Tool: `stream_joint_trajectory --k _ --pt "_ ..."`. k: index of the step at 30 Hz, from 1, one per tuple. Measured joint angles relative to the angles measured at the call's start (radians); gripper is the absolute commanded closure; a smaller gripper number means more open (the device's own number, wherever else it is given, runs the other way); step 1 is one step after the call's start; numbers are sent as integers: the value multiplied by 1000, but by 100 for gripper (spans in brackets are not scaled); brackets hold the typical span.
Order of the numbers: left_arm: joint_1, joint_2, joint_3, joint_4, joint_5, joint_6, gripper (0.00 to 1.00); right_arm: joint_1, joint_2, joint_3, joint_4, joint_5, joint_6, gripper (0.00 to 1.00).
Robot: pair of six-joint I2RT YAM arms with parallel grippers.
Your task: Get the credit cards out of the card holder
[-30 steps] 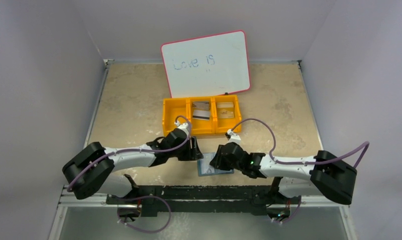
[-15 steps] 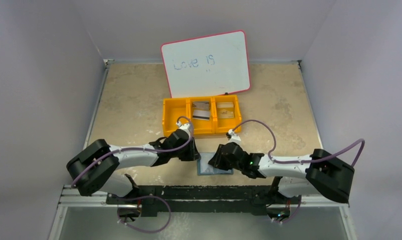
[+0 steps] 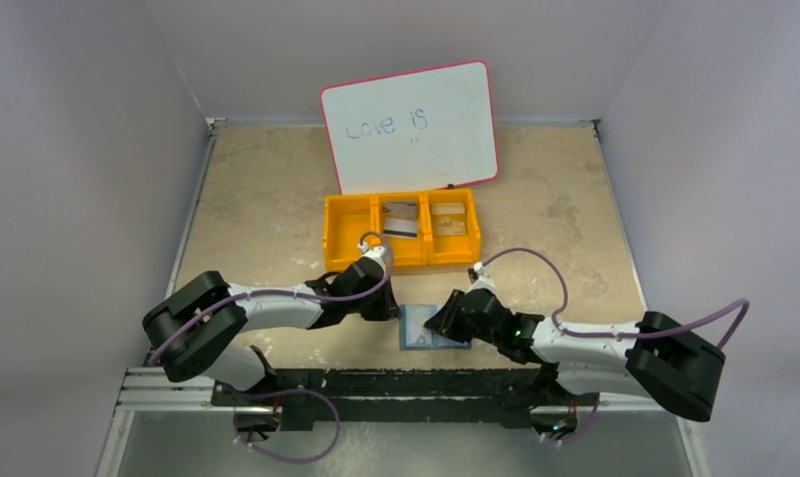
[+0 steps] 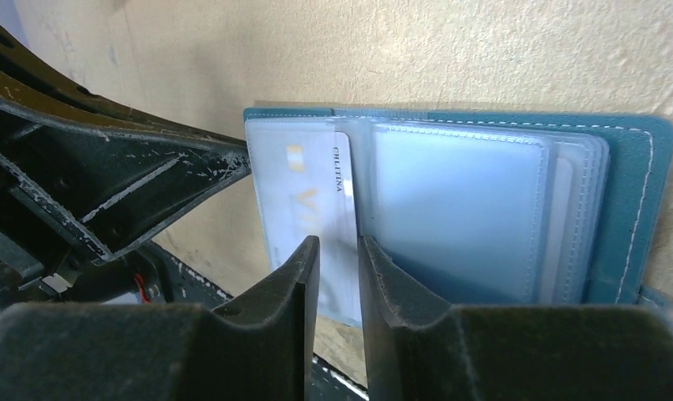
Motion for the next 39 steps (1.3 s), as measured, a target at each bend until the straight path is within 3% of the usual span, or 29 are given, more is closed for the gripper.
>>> stream_joint_trajectory --k 2,5,11,39 --pt "-4 4 3 1 -1 0 100 -13 -10 -15 13 -14 0 78" --pt "-7 8 7 1 -3 0 100 -33 -9 -24 34 -35 -9 94" --pt "-9 15 14 -1 -6 0 100 -67 -6 -36 46 -72 -25 100" --pt "-24 -32 19 -94 -127 1 100 -77 -190 -67 -44 -27 -31 100"
